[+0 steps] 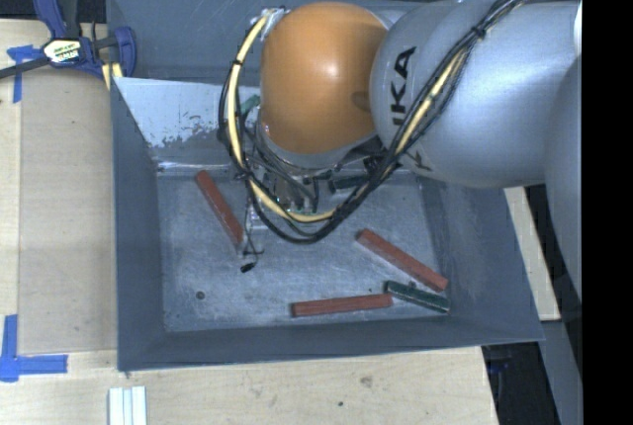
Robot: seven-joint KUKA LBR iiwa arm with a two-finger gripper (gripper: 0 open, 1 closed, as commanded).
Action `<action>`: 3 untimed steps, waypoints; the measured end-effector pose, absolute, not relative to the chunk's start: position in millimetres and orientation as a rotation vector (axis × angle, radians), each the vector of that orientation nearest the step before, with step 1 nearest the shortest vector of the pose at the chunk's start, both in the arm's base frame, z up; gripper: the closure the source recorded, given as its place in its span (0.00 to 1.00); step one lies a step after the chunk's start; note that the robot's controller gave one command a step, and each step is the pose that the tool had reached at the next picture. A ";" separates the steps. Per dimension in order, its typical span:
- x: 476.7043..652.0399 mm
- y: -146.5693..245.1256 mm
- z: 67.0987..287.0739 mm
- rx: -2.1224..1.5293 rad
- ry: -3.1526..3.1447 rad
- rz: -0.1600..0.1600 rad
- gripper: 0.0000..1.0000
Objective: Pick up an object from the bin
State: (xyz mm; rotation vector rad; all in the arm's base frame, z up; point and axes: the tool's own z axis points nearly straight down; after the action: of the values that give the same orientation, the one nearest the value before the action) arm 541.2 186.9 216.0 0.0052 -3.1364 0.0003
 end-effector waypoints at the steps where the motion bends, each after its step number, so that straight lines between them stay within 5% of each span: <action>1: 566.9 142.9 189.4 0.337 -3.122 0.004 0.00; 2: 584.7 181.3 71.7 0.841 -3.031 -0.002 0.00; 3: 581.5 179.4 73.3 0.832 -3.007 0.004 1.00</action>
Offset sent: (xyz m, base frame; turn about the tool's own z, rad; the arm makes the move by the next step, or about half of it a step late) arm 0.0248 -0.0414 -0.0259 -0.2152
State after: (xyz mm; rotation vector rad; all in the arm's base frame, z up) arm 581.5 179.4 73.3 0.8319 -3.0072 0.0043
